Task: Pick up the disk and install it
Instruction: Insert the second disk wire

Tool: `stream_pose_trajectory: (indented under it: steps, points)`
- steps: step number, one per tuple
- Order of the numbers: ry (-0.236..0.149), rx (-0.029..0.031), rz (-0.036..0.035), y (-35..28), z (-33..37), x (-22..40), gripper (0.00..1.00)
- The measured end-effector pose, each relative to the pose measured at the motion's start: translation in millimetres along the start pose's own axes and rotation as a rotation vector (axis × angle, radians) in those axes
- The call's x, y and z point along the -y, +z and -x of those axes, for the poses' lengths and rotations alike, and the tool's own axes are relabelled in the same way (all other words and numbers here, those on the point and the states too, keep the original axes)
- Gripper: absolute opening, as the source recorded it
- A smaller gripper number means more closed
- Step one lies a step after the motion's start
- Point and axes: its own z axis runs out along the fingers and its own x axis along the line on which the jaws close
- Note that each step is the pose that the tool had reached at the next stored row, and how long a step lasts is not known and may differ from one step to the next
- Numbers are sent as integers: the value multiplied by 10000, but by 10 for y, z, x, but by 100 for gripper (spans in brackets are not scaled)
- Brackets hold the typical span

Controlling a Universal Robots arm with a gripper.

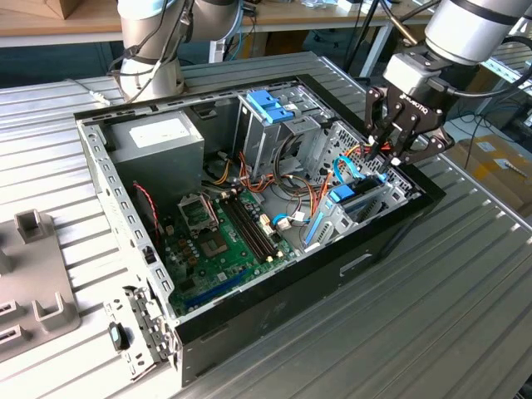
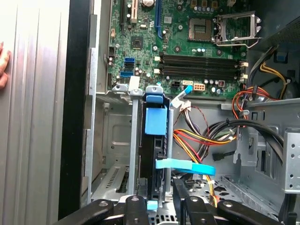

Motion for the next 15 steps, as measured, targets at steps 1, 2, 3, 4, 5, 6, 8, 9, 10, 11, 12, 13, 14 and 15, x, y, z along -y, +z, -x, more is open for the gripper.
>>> stream_pose_trajectory:
  steps: [1,2,3,4,5,6,8,9,10,11,12,13,14,15]
  points:
    - [-4,-1,2,-7,-1,6,36]
    - [-4,0,3,-26,0,6,36]
    - [-6,1,3,-57,0,6,36]
    - [-6,1,3,-66,0,6,36]
    - [-6,2,3,-66,0,6,36]
    - [-6,3,3,-66,0,6,36]
    - [-6,0,3,-68,0,6,36]
    - [-10,0,3,-69,1,6,36]
    - [-48,-2,4,-69,6,6,36]
    - [-188,-4,4,-68,7,7,36]
    - [-321,-7,5,-68,7,7,36]
    - [-459,-9,6,-67,7,7,36]
    - [-673,-15,8,-68,7,8,36]
    - [-862,-19,9,-68,7,8,36]
